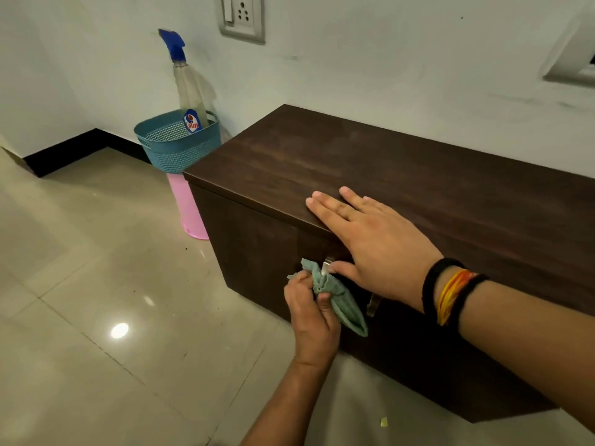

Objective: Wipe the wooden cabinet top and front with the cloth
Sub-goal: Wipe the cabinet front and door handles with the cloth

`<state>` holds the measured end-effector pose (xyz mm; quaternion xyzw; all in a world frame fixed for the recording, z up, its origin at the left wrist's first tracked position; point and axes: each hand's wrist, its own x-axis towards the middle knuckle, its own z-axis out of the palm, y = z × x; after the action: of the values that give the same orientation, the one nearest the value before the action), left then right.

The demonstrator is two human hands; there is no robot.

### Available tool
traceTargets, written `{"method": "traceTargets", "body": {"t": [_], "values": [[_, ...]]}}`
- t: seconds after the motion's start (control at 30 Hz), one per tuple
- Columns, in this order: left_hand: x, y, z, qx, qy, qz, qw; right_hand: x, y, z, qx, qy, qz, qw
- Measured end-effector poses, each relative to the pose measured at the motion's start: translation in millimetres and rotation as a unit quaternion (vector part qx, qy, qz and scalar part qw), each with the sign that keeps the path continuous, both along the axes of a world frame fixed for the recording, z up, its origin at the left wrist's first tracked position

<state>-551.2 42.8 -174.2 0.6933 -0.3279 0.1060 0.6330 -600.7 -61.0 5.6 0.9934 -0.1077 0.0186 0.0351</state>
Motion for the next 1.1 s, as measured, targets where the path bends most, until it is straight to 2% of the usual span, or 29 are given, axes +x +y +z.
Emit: {"method": "traceTargets", "body": {"t": [0.2,0.4,0.53,0.63,0.77,0.97,1.1], "values": [[-7.7,-13.6,34.6,0.056,0.063,0.071,0.994,1.0,0.4,2.2,0.000,0.001,0.003,1.000],[4.1,-11.7,-3.3,-0.029,0.013,0.017,0.999,1.3,-1.1,-0.1,0.000,-0.003,0.004,1.000],[8.6,-4.2,-20.1,0.004,0.034,-0.002,0.999,0.5,-1.4,0.3,-0.002,-0.008,0.005,1.000],[7.1,-2.5,6.2,0.003,0.022,-0.013,1.000,1.1,-1.6,1.1,0.003,-0.004,0.003,1.000],[17.2,-17.6,49.4,0.056,0.012,0.054,0.997,2.3,-2.7,-0.5,-0.003,-0.006,0.007,1.000],[12.4,-1.6,4.0,-0.004,0.019,-0.003,1.000,0.6,1.0,1.5,-0.003,0.005,0.000,1.000],[13.1,3.8,2.9,0.017,0.016,0.005,1.000,0.7,0.4,3.7,0.005,0.010,-0.002,1.000]]}}
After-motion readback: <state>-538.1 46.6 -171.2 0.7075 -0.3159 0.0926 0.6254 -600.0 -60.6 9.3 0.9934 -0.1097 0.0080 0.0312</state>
